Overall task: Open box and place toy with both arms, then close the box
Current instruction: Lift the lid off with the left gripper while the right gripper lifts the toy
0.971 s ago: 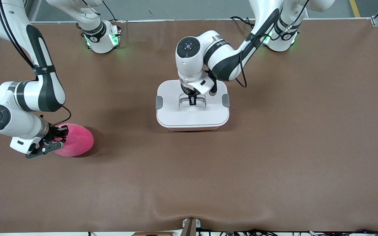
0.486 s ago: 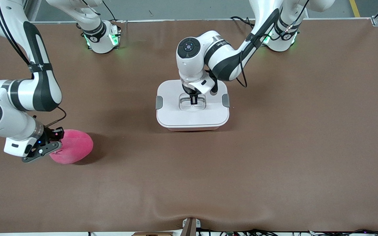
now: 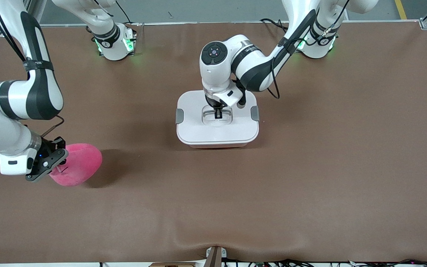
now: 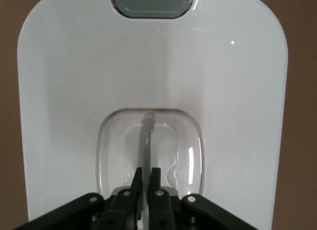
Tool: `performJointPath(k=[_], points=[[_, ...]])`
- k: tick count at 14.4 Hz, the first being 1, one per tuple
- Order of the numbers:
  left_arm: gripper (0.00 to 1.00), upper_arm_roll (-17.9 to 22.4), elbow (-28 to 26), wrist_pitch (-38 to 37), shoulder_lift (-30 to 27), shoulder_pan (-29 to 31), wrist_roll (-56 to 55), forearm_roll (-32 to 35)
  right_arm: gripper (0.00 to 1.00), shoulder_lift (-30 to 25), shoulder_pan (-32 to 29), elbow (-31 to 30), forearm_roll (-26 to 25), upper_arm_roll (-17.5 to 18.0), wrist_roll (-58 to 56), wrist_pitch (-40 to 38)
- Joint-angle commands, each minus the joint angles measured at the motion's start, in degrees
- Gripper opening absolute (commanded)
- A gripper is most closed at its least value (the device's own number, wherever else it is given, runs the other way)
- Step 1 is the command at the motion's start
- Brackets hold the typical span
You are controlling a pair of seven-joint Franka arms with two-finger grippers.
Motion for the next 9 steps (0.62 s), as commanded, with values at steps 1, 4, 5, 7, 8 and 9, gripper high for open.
performJointPath(k=[1,4,5,7,8,9], points=[[0.00,0.02,-1.09,0.93,-2.02,-0.27,-1.14,1.07,0.00,-1.22,0.49,0.21,-0.25,0.07,-7.74,-3.84],[0.00,-0.25,-1.09,0.58,-3.52,-0.36,-1.14,1.07,0.00,-1.66,2.24,2.13,-0.25,0.16,-11.79,-7.71],[0.00,-0.68,-1.09,0.41,-4.04,-0.27,-1.22,0.98,0.00,-1.66,3.46,2.93,-0.25,0.07,-12.50,-9.21],[0.00,-0.77,-1.09,0.23,-4.57,-0.18,-1.22,0.89,0.00,-1.66,5.14,3.99,-0.86,-0.10,-14.43,-10.45],[0.00,-0.77,-1.09,0.14,-5.01,-0.27,-1.22,0.89,0.00,-1.66,5.23,3.99,-0.86,-0.02,-14.61,-10.37],[0.00,-0.77,-1.17,0.05,-5.28,-0.18,-1.22,0.80,0.00,-1.58,5.32,3.99,-0.86,-0.02,-14.61,-10.36]])
